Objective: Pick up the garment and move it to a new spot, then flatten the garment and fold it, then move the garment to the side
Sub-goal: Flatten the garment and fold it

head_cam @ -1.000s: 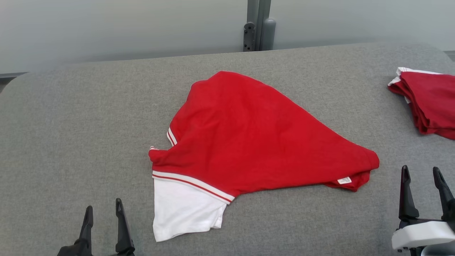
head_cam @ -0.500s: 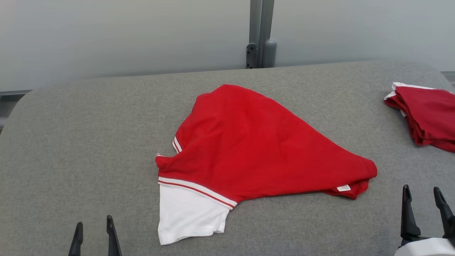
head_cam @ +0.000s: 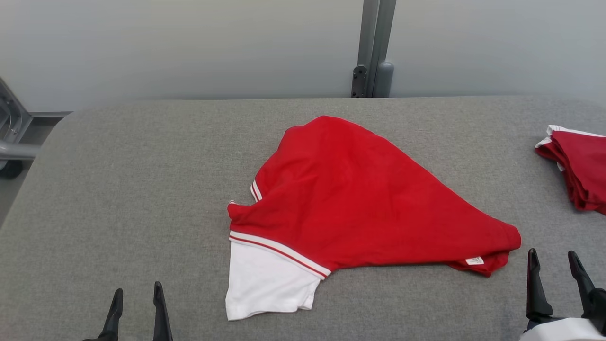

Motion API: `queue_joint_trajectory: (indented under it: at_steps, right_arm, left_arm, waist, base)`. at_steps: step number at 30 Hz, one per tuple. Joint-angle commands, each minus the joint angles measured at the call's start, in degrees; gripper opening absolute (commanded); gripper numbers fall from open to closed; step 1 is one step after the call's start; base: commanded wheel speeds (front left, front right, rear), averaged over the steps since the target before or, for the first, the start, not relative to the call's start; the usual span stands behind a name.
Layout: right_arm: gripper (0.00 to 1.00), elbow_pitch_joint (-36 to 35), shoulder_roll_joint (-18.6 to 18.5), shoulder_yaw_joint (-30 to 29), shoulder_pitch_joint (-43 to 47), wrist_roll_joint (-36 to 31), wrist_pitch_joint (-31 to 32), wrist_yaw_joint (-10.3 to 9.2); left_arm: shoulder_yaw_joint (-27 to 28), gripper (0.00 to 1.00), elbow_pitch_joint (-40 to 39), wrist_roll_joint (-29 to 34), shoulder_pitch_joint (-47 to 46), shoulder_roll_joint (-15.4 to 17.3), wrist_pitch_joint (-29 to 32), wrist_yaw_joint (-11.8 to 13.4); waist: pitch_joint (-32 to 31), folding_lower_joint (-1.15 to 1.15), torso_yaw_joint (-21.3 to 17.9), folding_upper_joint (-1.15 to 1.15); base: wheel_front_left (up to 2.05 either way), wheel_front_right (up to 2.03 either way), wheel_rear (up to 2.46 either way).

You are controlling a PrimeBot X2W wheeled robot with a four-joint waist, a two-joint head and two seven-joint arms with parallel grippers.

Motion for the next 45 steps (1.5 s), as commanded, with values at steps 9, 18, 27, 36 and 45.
queue_joint_trajectory:
  at_steps: [9, 18, 27, 36, 45]
  right_arm:
    - [1.00, 0.23, -0.11, 0.39, -0.62, 0.15, -0.01, -0.04]
    - [1.00, -0.57, -0.12, 1.06, -1.39, 0.15, -0.01, -0.04]
    - [1.00, 11.47, -4.66, 5.65, -5.40, 1.20, 6.71, -0.04]
    - [1.00, 19.79, -4.38, 4.17, -14.03, 2.65, 12.94, -0.04]
    - [1.00, 25.46, -4.17, 4.24, -18.80, 2.17, 11.01, -0.05]
  left_arm:
    - [-0.26, 1.00, 0.32, 0.45, -0.57, -0.03, -0.17, -0.54]
    - [-1.19, 1.00, -0.21, 0.60, -1.05, -0.03, -0.17, -1.70]
    - [-7.87, 1.00, 5.92, -0.72, -4.39, 0.00, 5.82, -5.12]
    - [-11.28, 1.00, 8.78, -3.84, -8.84, 0.03, 12.69, -4.68]
    - [-12.02, 1.00, 11.20, -5.08, -11.24, 0.03, 13.71, -4.14]
  waist:
    - [-0.45, 0.00, 0.03, 0.00]
    - [-0.69, 0.00, -0.19, 0.00]
    - [1.10, 0.00, -0.55, 0.00]
    - [6.35, 0.00, -1.15, 0.00]
    - [9.09, 0.00, -0.65, 0.00]
  base:
    - [0.00, 0.00, 0.00]
    - [0.00, 0.00, 0.00]
    - [0.00, 0.00, 0.00]
    - [0.00, 0.00, 0.00]
    - [0.00, 0.00, 0.00]
